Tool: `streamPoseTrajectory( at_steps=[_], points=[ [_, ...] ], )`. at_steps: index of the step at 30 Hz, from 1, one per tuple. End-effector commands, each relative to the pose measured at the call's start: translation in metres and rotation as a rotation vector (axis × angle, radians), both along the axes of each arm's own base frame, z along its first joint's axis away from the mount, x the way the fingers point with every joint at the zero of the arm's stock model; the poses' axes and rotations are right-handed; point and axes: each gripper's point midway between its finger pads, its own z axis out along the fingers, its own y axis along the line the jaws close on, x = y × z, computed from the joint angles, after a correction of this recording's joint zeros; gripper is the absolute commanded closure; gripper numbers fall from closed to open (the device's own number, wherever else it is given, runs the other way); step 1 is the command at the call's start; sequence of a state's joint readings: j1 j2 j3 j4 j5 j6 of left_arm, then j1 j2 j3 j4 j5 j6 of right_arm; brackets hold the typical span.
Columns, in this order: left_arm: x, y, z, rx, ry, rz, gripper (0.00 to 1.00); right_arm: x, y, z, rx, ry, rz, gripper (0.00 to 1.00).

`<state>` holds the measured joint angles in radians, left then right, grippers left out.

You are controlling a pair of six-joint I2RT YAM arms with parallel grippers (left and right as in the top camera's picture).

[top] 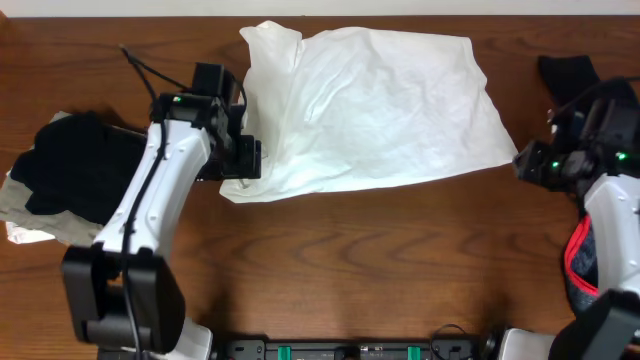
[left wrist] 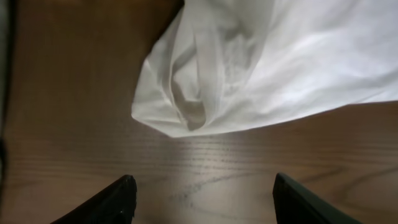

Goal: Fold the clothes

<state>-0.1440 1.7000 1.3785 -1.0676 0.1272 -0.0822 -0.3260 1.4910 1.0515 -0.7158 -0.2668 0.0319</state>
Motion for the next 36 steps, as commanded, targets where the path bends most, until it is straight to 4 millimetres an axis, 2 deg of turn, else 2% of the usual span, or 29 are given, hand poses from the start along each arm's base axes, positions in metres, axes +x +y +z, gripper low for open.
streamPoseTrajectory(
  at_steps=[1,4,7,12,15,20,25,26,29,31,36],
  points=[
    [-0.005,0.0,-0.008,0.002,0.045,0.002,0.29,-0.002,0.009,-0.03,0.045,0.048,0.028,0.65],
    [-0.011,-0.009,-0.008,-0.05,0.073,-0.002,0.29,0.003,0.009,-0.051,0.059,0.08,0.021,0.58],
    [-0.017,-0.014,-0.009,-0.085,0.099,-0.002,0.29,0.009,0.008,-0.071,0.067,0.101,0.024,0.56],
    [-0.027,-0.013,-0.021,-0.082,0.133,-0.001,0.28,0.017,0.005,-0.102,0.084,0.13,0.002,0.55],
    [-0.028,-0.013,-0.023,-0.082,0.134,-0.001,0.28,0.022,0.003,-0.115,0.09,0.133,-0.009,0.55],
    [-0.023,-0.014,-0.023,-0.085,0.116,-0.002,0.28,0.035,-0.001,-0.124,0.097,0.101,-0.051,0.56],
    [-0.022,-0.014,-0.023,-0.085,0.113,-0.002,0.28,0.055,0.001,-0.122,0.085,0.03,-0.056,0.67],
    [-0.023,-0.014,-0.023,-0.085,0.115,-0.002,0.28,0.059,0.003,-0.12,0.08,0.017,-0.049,0.75],
    [-0.024,-0.014,-0.023,-0.084,0.12,-0.001,0.28,0.066,0.007,-0.117,0.075,-0.012,-0.038,0.87],
    [-0.025,-0.013,-0.023,-0.084,0.122,-0.002,0.28,0.068,0.01,-0.117,0.07,-0.016,-0.033,0.99],
    [-0.028,-0.013,-0.023,-0.082,0.135,-0.001,0.3,0.06,0.011,-0.111,0.082,0.016,-0.042,0.99]
  ],
)
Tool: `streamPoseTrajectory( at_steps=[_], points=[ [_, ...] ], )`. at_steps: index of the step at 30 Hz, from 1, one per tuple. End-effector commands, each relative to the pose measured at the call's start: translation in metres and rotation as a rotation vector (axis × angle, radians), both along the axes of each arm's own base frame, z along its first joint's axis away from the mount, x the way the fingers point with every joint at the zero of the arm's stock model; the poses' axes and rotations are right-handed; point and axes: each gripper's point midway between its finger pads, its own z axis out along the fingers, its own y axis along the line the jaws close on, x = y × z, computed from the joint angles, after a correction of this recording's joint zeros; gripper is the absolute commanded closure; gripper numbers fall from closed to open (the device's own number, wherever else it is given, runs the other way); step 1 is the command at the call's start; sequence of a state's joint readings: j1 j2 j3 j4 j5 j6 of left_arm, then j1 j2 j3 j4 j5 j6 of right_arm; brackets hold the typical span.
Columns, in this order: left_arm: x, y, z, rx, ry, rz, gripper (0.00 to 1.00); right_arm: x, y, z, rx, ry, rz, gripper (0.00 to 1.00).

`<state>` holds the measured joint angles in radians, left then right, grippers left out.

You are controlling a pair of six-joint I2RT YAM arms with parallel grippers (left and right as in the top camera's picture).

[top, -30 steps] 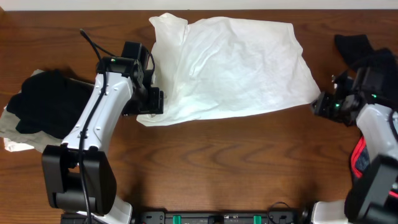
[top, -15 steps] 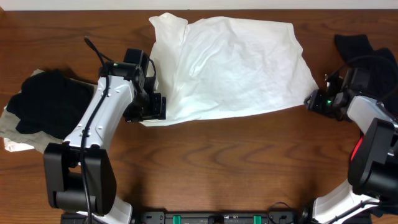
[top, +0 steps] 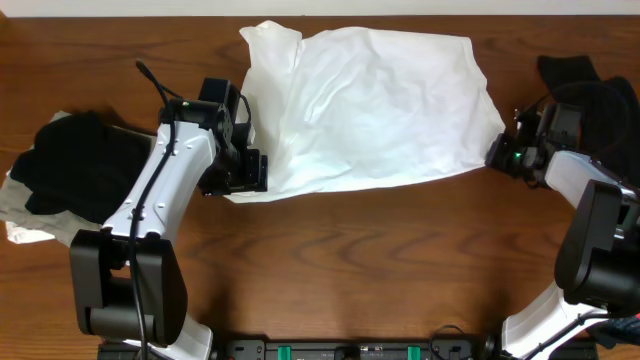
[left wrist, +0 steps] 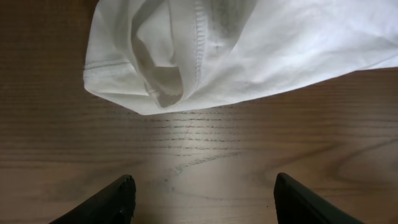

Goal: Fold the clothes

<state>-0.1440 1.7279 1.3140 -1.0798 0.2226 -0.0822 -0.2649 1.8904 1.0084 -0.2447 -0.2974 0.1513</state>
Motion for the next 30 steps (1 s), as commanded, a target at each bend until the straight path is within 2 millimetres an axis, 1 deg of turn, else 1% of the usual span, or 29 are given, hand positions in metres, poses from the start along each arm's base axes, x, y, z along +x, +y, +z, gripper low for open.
streamPoseTrajectory(
  at_steps=[1,2,4,5,6,10,12,13,14,15,17,20,22,27,30],
  points=[
    [-0.006,0.0,0.0,-0.001,0.024,0.003,0.33,-0.009,0.001,0.005,0.01,0.035,-0.014,0.99],
    [-0.008,0.001,0.0,0.0,0.032,0.003,0.33,-0.01,-0.001,0.015,0.009,0.032,-0.02,0.99],
    [-0.011,0.001,0.001,0.001,0.043,0.003,0.33,-0.012,-0.006,0.041,0.007,0.012,-0.04,0.99],
    [-0.011,0.001,0.001,0.002,0.046,0.003,0.33,-0.013,-0.009,0.059,0.001,-0.008,-0.048,0.99],
    [-0.012,0.001,0.001,0.002,0.046,0.003,0.33,-0.014,-0.014,0.081,-0.015,-0.035,-0.061,0.99],
    [-0.012,0.0,0.001,-0.002,0.048,0.003,0.33,-0.022,-0.029,0.157,-0.106,-0.146,-0.109,0.99],
    [-0.013,-0.003,0.001,-0.019,0.055,0.003,0.32,-0.028,-0.033,0.184,-0.15,-0.19,-0.129,0.99],
    [-0.014,-0.003,0.001,-0.024,0.058,0.003,0.32,-0.032,-0.036,0.194,-0.174,-0.207,-0.143,0.99],
    [-0.015,-0.003,0.001,-0.024,0.06,0.003,0.32,-0.036,-0.037,0.2,-0.185,-0.215,-0.149,0.99],
    [-0.015,-0.003,0.001,-0.023,0.061,0.003,0.32,-0.039,-0.037,0.204,-0.194,-0.219,-0.154,0.99],
    [-0.015,-0.003,0.001,-0.023,0.062,0.003,0.32,-0.043,-0.035,0.204,-0.191,-0.209,-0.153,0.99],
    [-0.015,-0.005,0.001,-0.024,0.059,-0.003,0.32,-0.047,-0.032,0.194,-0.18,-0.166,-0.145,0.99],
    [-0.013,-0.01,0.001,-0.026,0.046,-0.018,0.32,-0.048,-0.03,0.186,-0.176,-0.136,-0.134,0.99],
    [-0.004,-0.035,-0.004,-0.036,-0.024,-0.11,0.32,-0.048,-0.028,0.172,-0.166,-0.09,-0.12,0.99],
    [-0.005,-0.046,-0.008,-0.037,-0.042,-0.156,0.31,-0.048,-0.028,0.166,-0.172,-0.074,-0.102,0.99]
  ],
)
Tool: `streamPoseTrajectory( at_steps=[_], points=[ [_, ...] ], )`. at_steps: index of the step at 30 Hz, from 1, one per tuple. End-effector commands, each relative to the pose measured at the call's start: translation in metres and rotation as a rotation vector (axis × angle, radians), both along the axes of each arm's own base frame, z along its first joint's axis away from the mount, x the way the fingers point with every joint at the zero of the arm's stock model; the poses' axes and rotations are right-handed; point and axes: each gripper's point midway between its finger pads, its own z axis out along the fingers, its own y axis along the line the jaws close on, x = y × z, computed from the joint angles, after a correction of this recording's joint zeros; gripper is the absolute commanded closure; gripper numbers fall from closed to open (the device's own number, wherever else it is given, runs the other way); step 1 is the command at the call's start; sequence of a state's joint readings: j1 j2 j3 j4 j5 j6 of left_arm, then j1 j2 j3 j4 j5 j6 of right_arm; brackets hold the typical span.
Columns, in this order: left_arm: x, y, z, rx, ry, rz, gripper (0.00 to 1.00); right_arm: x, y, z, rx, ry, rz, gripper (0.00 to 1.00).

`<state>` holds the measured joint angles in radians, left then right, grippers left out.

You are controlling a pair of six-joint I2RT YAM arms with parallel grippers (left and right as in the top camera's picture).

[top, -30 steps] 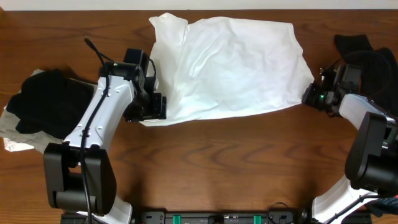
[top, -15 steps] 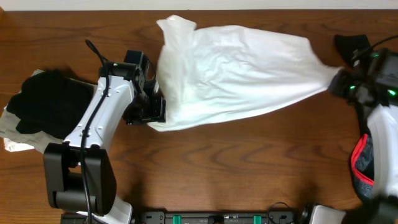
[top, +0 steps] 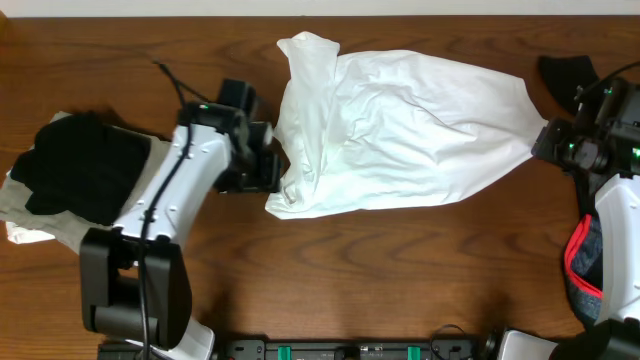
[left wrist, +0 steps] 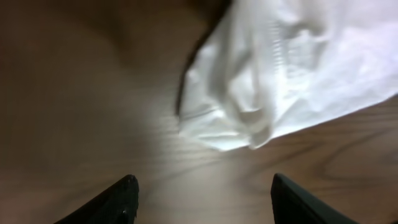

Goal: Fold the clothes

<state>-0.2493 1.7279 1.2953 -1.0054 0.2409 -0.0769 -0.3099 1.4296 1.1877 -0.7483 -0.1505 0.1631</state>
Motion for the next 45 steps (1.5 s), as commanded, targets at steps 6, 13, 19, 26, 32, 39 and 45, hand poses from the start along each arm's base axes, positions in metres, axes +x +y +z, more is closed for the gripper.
streamPoseTrajectory(
  at_steps=[6,13,19,26,32,39,45],
  points=[
    [-0.018,-0.005,-0.021,0.109,0.002,-0.112,0.31,-0.001,0.002,-0.011,-0.014,0.038,0.025,0.99],
    [-0.024,-0.01,-0.05,0.2,-0.069,-0.307,0.31,-0.001,0.002,-0.011,-0.013,0.038,0.025,0.99],
    [-0.025,-0.02,-0.074,0.254,-0.163,-0.432,0.3,-0.001,0.002,-0.011,-0.014,0.039,0.026,0.99],
    [-0.016,-0.014,-0.081,0.307,-0.224,-0.425,0.31,-0.001,0.002,-0.011,-0.016,0.039,0.028,0.99],
    [-0.006,-0.019,-0.08,0.29,-0.269,-0.392,0.53,-0.001,0.002,-0.011,-0.016,0.039,0.028,0.99],
    [-0.008,-0.018,-0.077,0.289,-0.263,-0.371,0.94,-0.002,0.002,-0.012,-0.015,0.042,0.028,0.99],
    [-0.016,-0.015,-0.029,0.266,-0.305,-0.296,0.94,-0.007,-0.001,-0.015,-0.027,0.067,0.015,0.99]
  ],
)
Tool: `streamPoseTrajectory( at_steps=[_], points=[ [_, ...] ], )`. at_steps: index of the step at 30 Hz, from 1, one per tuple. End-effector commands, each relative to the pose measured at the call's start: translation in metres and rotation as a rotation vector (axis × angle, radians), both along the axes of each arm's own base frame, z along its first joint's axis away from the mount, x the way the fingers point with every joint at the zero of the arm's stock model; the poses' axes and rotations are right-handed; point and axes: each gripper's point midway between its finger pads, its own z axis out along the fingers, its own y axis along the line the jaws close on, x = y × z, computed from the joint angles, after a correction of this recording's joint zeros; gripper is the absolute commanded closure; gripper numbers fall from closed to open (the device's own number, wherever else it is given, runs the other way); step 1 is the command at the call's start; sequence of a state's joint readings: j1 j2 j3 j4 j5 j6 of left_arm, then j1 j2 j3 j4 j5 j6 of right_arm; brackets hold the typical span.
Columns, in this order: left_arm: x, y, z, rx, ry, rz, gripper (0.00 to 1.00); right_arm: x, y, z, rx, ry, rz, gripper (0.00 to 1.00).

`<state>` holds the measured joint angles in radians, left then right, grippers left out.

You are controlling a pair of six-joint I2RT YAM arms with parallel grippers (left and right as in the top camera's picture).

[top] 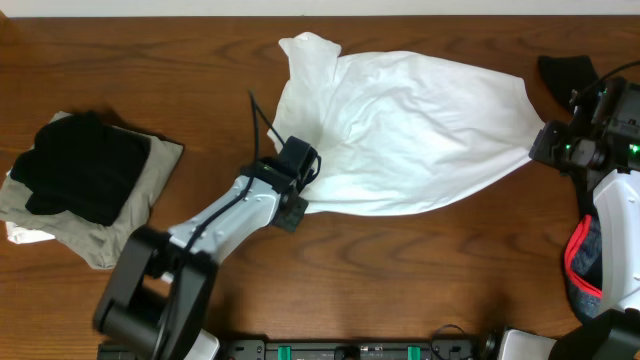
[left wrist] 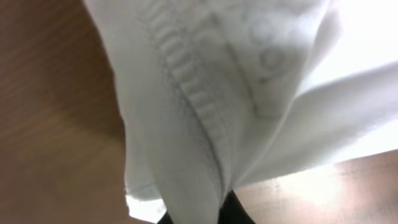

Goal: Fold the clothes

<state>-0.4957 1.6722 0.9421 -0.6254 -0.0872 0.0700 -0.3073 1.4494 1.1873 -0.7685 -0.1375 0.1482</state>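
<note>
A white shirt (top: 410, 130) lies crumpled across the back of the table, drawn to a point at its right end. My right gripper (top: 545, 146) sits at that point, shut on the fabric. My left gripper (top: 297, 200) is at the shirt's lower left corner. In the left wrist view the white shirt (left wrist: 217, 93) with its stitched hem fills the frame, and my left gripper (left wrist: 196, 214) is pinched shut on a fold of it.
A folded pile, black on beige (top: 85, 180), rests at the left edge. A dark garment (top: 565, 70) lies at the back right, and a red and black item (top: 580, 262) sits near the right arm. Bare wood (top: 400, 270) spans the front.
My left gripper was open beside the shirt's lower left edge; now it is shut on that corner, a little further right and forward. The shirt and the right gripper have barely moved.
The shirt first lay further left, my open left gripper beside its lower left corner and my right near its right corner. Then the right gripper was at that corner. Afterwards the shirt lay shifted right, stretched toward the right gripper. Now my left holds the lower left corner.
</note>
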Motion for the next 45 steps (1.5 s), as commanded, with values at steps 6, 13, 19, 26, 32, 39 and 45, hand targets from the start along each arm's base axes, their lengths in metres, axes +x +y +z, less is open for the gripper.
streamPoseTrajectory(
  at_steps=[6,13,19,26,32,39,45],
  points=[
    [0.004,0.001,0.135,-0.186,-0.342,0.059,0.94,-0.013,0.001,-0.004,-0.018,0.049,0.004,0.99],
    [-0.026,0.018,0.236,-0.393,-0.657,0.099,0.94,-0.04,-0.005,0.047,-0.057,-0.063,-0.092,0.99],
    [-0.01,0.052,0.294,-0.386,-0.951,0.232,0.94,-0.032,-0.016,0.096,-0.118,-0.265,-0.142,0.99],
    [0.052,0.047,0.25,-0.293,-0.863,0.289,0.94,-0.005,-0.021,0.044,-0.055,-0.138,-0.132,0.99],
    [0.098,0.029,0.157,-0.177,-0.663,0.278,0.64,0.017,-0.011,-0.023,0.001,0.019,-0.079,0.99],
    [0.1,0.028,0.114,-0.116,-0.555,0.271,0.42,0.028,-0.005,-0.04,0.01,0.038,-0.055,0.89],
    [0.065,-0.006,0.131,-0.341,-0.437,0.181,0.42,0.015,-0.002,-0.035,0.005,0.064,-0.039,0.81]
  ],
)
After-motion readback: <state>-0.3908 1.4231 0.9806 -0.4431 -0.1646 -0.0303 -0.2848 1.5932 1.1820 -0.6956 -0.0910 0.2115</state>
